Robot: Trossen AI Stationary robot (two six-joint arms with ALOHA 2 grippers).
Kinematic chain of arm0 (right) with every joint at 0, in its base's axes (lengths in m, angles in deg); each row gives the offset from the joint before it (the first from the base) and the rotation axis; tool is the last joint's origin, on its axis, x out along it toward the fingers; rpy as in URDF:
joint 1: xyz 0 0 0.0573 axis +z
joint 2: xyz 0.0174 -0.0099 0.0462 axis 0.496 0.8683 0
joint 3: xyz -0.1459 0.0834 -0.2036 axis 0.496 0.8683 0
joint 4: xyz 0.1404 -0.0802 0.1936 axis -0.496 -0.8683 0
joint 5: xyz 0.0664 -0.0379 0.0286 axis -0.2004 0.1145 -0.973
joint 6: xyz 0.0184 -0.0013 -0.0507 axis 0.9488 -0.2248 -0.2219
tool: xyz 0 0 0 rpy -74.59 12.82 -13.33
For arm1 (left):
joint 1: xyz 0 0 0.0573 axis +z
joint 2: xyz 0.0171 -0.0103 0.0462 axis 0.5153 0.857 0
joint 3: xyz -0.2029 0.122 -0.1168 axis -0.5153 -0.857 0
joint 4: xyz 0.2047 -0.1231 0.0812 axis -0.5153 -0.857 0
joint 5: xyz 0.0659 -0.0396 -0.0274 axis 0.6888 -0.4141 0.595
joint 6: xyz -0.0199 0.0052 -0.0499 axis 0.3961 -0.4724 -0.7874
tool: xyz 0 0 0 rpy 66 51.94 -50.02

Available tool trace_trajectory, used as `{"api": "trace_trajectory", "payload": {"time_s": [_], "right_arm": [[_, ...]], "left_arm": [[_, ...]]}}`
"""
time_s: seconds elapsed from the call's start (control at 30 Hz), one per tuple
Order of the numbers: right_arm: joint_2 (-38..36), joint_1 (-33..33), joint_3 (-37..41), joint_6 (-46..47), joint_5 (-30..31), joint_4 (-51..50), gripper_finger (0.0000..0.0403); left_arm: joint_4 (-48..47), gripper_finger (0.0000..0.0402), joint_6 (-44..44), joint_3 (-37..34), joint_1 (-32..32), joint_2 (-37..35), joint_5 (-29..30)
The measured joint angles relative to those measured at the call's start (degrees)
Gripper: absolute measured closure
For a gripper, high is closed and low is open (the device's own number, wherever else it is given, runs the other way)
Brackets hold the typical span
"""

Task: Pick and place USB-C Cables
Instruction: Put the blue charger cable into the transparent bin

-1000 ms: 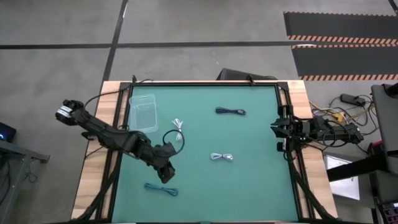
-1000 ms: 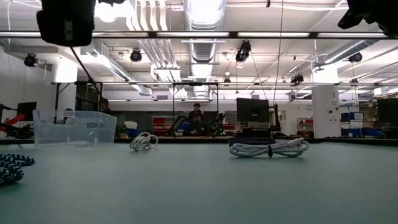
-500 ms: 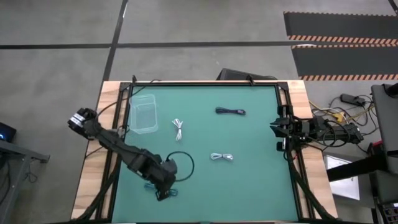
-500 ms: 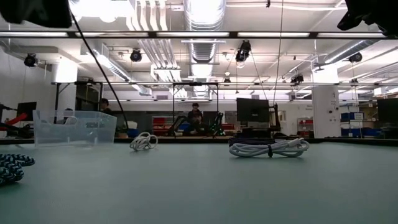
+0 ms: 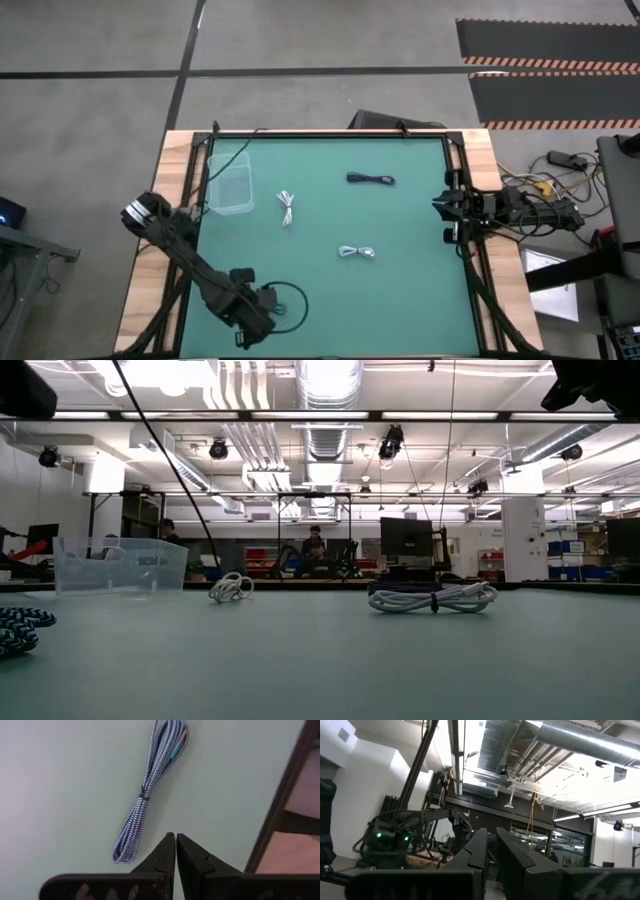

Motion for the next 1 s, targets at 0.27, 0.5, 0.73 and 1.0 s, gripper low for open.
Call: {"api": "trace_trajectory", "payload": {"time_s": [0.27, 0.5, 0.73, 1.0], "right_arm": [[0.0, 0.0, 0.0, 0.1, 0.0, -0.2, 0.0376], [0.0, 0.0, 0.0, 0.1, 0.0, -0.3, 0.0376], [0.0, 0.0, 0.0, 0.1, 0.0, -0.3, 0.0376], [0.0, 0.0, 0.0, 0.6, 0.0, -0.3, 0.0376]], "left_arm": [[0.6, 0.0401, 4.8, 0.0, 0.0, 5.3, 0.3], [0.6, 0.0401, 5.8, -0.1, 0.0, 6.6, 1.0], [0.5, 0.0363, 5.7, -0.2, -0.1, 6.4, 1.8], [0.6, 0.0283, 5.6, -0.4, -0.1, 6.4, 7.7]]}}
